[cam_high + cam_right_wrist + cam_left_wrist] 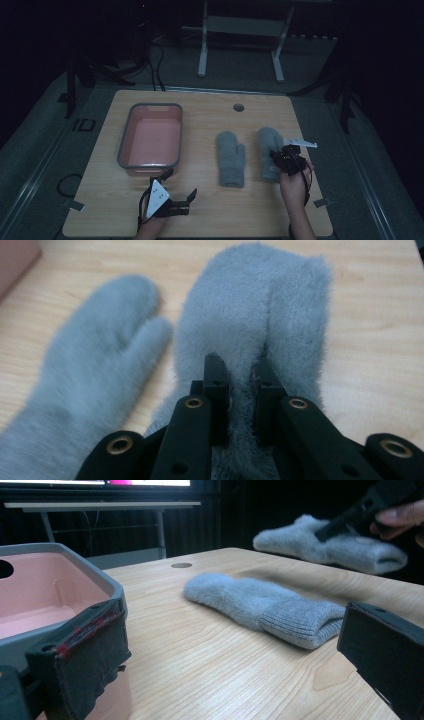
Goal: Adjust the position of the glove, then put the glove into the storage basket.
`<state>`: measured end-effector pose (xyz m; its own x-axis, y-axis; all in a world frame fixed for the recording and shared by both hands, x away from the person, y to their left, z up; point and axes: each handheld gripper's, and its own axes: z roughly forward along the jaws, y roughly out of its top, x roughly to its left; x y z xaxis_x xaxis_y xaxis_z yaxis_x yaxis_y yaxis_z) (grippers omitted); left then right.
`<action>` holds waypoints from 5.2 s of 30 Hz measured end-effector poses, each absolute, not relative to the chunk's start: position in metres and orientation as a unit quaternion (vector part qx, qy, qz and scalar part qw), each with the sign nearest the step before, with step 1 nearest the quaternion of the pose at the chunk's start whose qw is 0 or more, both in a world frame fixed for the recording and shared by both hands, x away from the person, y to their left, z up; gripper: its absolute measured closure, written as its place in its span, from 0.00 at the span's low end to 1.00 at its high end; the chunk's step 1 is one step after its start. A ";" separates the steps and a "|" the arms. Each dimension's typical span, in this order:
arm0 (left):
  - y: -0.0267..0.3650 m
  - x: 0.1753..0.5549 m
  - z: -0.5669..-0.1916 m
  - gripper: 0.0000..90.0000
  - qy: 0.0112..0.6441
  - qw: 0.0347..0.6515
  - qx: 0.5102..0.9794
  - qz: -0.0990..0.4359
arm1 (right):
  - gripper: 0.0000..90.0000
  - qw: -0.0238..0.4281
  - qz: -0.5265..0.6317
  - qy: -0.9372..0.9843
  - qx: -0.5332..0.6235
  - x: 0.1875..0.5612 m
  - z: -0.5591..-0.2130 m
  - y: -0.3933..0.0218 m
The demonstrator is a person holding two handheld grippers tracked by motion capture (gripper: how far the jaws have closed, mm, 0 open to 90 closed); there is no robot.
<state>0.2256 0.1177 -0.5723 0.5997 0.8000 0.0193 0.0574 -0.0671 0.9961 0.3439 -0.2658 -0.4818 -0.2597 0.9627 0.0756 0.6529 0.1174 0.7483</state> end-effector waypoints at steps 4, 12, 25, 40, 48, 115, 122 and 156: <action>0.118 0.226 -0.572 0.00 0.323 0.601 0.663 0.309 | 0.91 0.219 0.365 0.712 0.558 0.345 -0.470 -0.253; 0.117 0.225 -0.572 0.00 0.322 0.601 0.663 0.309 | 0.91 0.194 0.386 0.716 0.548 0.345 -0.463 -0.219; 0.117 0.226 -0.572 0.00 0.321 0.600 0.665 0.309 | 0.91 0.172 0.387 0.727 0.540 0.347 -0.465 -0.171; 0.117 0.226 -0.572 0.00 0.320 0.600 0.666 0.308 | 0.90 0.163 0.351 0.746 0.542 0.351 -0.494 -0.143; 0.117 0.226 -0.572 0.00 0.320 0.600 0.665 0.307 | 0.88 0.163 0.341 0.748 0.545 0.353 -0.509 -0.142; 0.067 0.267 -0.519 0.00 0.328 0.564 0.736 0.182 | 0.68 0.155 0.369 0.783 0.476 0.349 -0.481 -0.211; 0.039 0.301 -0.507 0.00 0.365 0.527 0.748 0.173 | 0.56 0.138 0.382 0.781 0.474 0.354 -0.489 -0.203; 0.018 0.378 -0.561 0.37 0.424 0.431 0.797 0.016 | 0.67 0.014 0.374 0.787 0.490 0.385 -0.547 -0.209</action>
